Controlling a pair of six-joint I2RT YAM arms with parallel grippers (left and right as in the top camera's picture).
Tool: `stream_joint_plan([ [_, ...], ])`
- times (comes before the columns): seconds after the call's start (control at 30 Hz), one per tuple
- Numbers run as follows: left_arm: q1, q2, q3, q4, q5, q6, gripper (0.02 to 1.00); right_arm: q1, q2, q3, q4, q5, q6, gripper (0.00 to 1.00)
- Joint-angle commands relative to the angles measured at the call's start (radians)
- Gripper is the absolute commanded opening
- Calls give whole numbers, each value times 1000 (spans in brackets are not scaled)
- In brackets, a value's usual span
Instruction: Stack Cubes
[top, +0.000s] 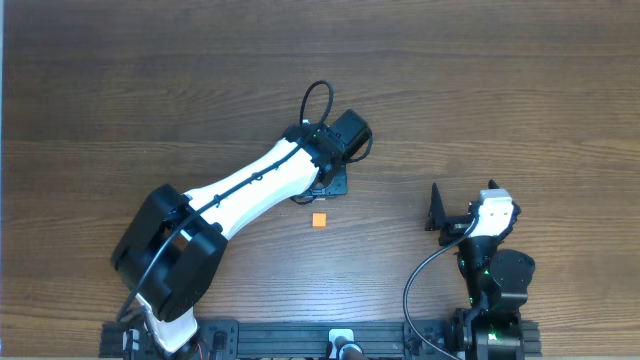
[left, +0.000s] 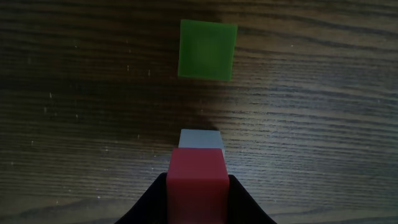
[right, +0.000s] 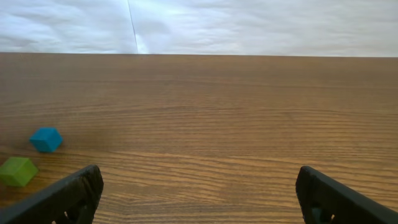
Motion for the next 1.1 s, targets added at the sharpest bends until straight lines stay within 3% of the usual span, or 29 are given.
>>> stream_joint_plan([
  [0.03, 8, 22, 22, 3, -12, 15, 40, 6, -7, -5, -3, -12, -5, 991],
  [0.6, 6, 44, 22, 11, -4, 15, 62, 6, -7, -5, -3, -12, -5, 991],
  [1.1, 6, 44, 22, 10, 0, 15, 614, 6, -7, -5, -4, -12, -5, 993],
])
